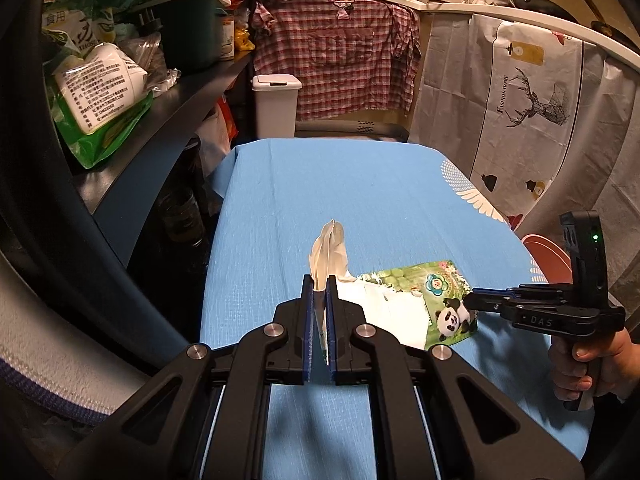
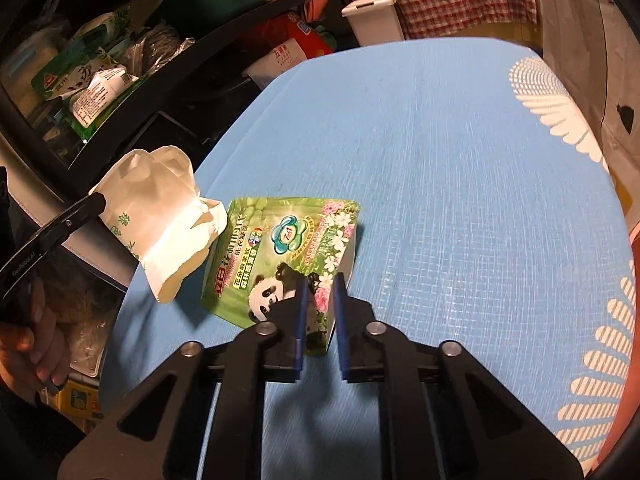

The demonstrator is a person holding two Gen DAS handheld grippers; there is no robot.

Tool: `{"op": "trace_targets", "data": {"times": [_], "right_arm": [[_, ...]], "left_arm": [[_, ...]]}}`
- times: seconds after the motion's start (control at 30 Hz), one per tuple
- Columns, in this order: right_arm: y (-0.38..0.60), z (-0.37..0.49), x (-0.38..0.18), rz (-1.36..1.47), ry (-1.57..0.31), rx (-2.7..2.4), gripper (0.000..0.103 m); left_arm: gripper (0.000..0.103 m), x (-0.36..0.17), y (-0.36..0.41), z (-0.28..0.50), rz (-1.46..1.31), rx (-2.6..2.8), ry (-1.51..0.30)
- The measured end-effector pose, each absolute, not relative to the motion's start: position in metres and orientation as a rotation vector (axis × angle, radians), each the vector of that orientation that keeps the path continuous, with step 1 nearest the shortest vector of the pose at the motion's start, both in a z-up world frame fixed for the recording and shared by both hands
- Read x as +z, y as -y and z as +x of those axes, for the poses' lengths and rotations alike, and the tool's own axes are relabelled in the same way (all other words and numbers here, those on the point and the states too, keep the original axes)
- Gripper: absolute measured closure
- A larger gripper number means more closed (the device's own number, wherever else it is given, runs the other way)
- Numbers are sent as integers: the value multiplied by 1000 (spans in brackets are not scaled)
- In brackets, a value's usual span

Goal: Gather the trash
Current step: 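Carry the white paper and green snack packet over the pink bin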

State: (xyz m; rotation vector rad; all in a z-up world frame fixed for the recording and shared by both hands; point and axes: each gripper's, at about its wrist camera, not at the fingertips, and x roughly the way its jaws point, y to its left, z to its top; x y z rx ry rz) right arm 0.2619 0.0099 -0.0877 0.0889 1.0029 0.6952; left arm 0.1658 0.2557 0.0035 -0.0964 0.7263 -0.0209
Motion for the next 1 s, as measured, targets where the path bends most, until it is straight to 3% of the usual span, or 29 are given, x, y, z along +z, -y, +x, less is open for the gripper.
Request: {"op": "trace_targets", "data": {"times": [1.0], "right_arm": [[92, 216, 28, 54, -737, 584, 103]], "left_arm": [[97, 50, -200, 164, -106, -64, -631]]}}
